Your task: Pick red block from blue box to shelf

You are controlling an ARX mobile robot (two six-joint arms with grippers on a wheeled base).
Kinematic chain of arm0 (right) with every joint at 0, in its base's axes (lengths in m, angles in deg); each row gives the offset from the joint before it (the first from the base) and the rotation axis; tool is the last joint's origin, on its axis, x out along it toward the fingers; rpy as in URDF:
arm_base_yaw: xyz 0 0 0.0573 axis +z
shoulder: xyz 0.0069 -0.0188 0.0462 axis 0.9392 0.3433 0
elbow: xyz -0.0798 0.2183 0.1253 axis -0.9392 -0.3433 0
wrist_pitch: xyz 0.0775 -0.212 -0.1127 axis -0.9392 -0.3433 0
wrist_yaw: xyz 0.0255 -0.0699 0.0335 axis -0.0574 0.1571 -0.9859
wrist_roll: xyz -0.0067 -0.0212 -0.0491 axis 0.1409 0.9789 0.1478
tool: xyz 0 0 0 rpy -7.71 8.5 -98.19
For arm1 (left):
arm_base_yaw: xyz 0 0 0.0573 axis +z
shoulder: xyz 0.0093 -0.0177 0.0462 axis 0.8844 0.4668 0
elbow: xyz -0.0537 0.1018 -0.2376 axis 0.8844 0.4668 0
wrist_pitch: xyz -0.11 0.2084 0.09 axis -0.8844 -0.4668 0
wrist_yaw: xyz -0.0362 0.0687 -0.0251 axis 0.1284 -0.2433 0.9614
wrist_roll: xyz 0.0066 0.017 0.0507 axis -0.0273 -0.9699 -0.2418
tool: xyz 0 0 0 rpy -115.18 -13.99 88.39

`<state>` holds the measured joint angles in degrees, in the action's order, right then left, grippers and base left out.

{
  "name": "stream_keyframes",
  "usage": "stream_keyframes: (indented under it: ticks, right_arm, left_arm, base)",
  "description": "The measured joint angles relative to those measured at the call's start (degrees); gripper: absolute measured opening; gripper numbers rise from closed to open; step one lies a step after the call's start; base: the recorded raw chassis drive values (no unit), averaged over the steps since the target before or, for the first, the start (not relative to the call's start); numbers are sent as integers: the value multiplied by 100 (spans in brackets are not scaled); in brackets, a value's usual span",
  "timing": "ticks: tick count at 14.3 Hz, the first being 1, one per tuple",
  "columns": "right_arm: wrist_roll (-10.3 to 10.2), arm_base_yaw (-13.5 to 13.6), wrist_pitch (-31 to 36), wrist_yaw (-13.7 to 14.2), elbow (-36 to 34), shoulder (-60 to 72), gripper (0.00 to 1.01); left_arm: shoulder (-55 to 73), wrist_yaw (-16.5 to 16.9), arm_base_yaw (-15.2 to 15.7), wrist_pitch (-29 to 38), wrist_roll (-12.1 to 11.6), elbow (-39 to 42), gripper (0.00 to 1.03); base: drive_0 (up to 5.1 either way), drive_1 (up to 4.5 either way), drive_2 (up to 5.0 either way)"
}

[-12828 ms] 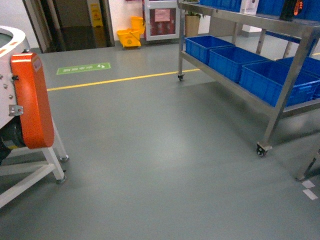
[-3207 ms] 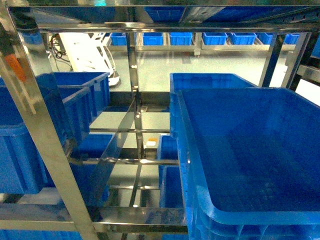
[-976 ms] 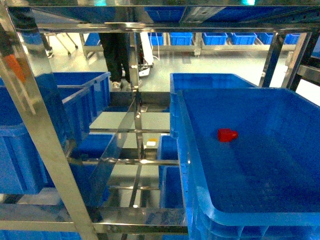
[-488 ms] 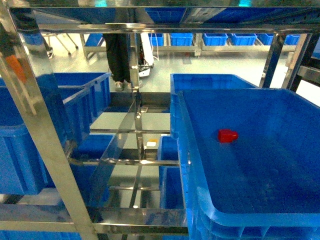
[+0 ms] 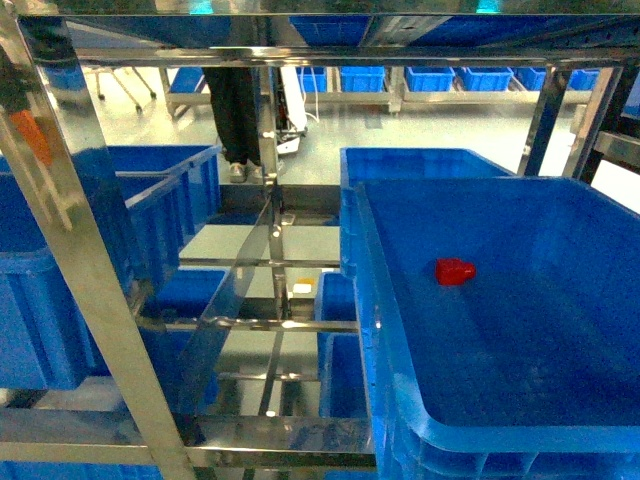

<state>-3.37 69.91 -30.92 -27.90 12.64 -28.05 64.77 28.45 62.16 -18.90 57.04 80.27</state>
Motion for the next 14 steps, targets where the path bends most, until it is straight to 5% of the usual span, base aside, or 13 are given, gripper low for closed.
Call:
stream_keyframes:
  ticks: [1, 5, 14]
  right_arm:
    - [0, 0, 0, 0, 0, 0, 73]
    - [-2, 0, 2, 0, 0, 0, 100]
    - [0, 0, 0, 0, 0, 0, 98]
  left_arm:
    - [0, 0, 0, 0, 0, 0, 98]
    - [0, 0, 0, 0, 0, 0, 98]
    - [0, 0, 0, 0, 0, 0, 98]
  base:
    - [0, 0, 0]
    - [0, 0, 0]
    - [0, 0, 0]
